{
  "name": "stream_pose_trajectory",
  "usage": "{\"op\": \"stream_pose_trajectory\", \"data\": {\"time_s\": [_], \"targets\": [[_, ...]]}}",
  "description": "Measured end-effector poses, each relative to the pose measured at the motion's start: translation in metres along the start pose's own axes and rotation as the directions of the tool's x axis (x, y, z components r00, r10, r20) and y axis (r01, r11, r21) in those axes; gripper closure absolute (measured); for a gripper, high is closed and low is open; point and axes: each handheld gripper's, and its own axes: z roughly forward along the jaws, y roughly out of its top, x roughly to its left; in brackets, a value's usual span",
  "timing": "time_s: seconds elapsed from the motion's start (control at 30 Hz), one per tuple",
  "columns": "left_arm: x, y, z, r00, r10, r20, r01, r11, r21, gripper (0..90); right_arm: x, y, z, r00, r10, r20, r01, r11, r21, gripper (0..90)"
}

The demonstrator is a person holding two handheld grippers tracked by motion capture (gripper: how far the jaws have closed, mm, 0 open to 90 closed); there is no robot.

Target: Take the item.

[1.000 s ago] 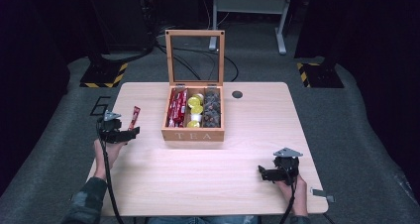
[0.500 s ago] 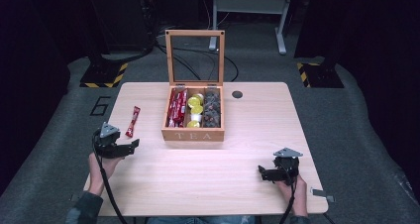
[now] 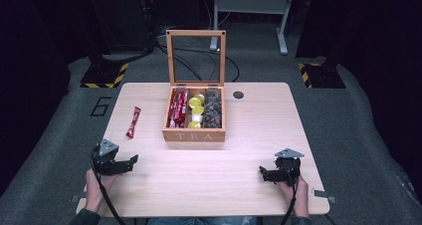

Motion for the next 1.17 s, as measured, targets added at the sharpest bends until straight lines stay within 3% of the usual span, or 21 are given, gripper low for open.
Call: {"op": "stream_pose_trajectory", "data": {"time_s": [0.37, 0.47, 0.7, 1.17], "targets": [[0.001, -0.041, 0.003, 0.9974, -0.068, 0.024, 0.066, 0.9963, 0.055, 14.6, 0.000, 0.000, 0.000, 1.0000, 0.000, 0.001, 0.000, 1.000, 0.000, 0.1], [-0.001, -0.049, 0.003, 0.9978, -0.064, 0.013, 0.064, 0.9963, 0.058, 14.5, 0.000, 0.000, 0.000, 1.0000, 0.000, 0.001, 0.000, 1.000, 0.000, 0.0], [-0.006, -0.054, 0.000, 0.9994, -0.031, -0.012, 0.032, 0.9977, 0.060, 13.8, 0.000, 0.000, 0.000, 1.0000, 0.000, 0.001, 0.000, 1.000, 0.000, 0.0], [-0.005, -0.055, -0.001, 0.9997, -0.026, 0.004, 0.026, 0.9976, 0.064, 12.4, 0.000, 0.000, 0.000, 1.0000, 0.000, 0.002, 0.000, 1.000, 0.001, 0.0]]}}
